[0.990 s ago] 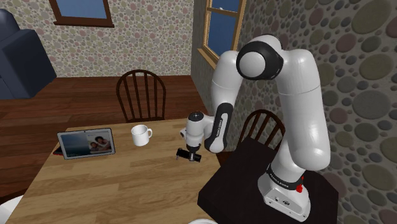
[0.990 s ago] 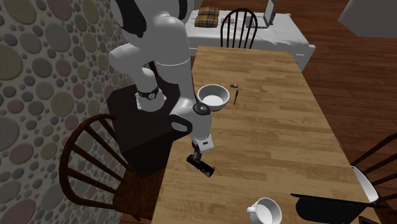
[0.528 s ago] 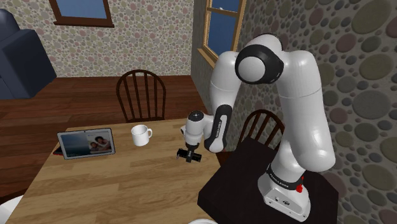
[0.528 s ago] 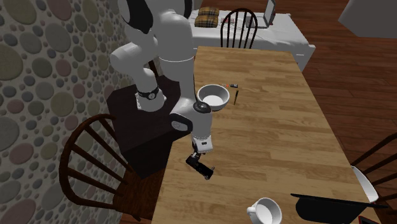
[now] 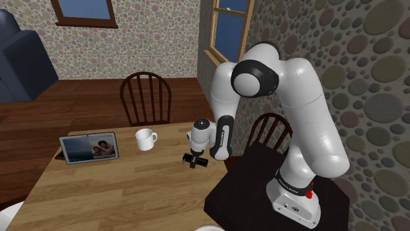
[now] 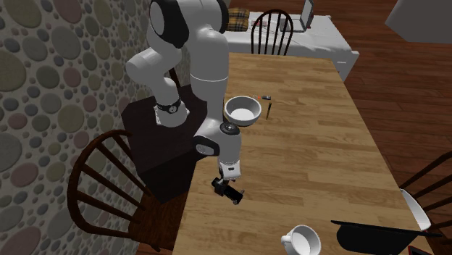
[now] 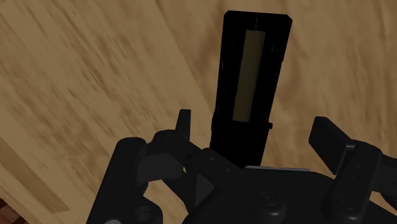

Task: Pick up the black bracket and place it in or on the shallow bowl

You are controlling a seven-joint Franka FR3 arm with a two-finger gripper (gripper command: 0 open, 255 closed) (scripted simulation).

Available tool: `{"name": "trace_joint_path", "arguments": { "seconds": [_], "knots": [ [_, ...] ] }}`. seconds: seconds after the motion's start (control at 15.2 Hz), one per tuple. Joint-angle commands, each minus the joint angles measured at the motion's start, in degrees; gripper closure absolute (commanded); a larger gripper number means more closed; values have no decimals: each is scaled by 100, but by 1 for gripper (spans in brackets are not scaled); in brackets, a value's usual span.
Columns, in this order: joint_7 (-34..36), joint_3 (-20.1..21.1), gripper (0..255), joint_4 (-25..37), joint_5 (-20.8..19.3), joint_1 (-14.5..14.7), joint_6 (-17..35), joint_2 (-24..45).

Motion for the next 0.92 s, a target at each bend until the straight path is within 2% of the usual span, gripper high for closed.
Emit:
{"name": "trace_joint_path", "arguments": {
  "seconds": [0.0,0.46,0.53,0.86],
  "knots": [
    [8,13,0,102,17,-21,68,163],
    [8,13,0,101,17,-21,67,162],
    [8,13,255,101,17,-21,67,162],
    [11,26,255,110,21,-22,46,151]
  ]
}}
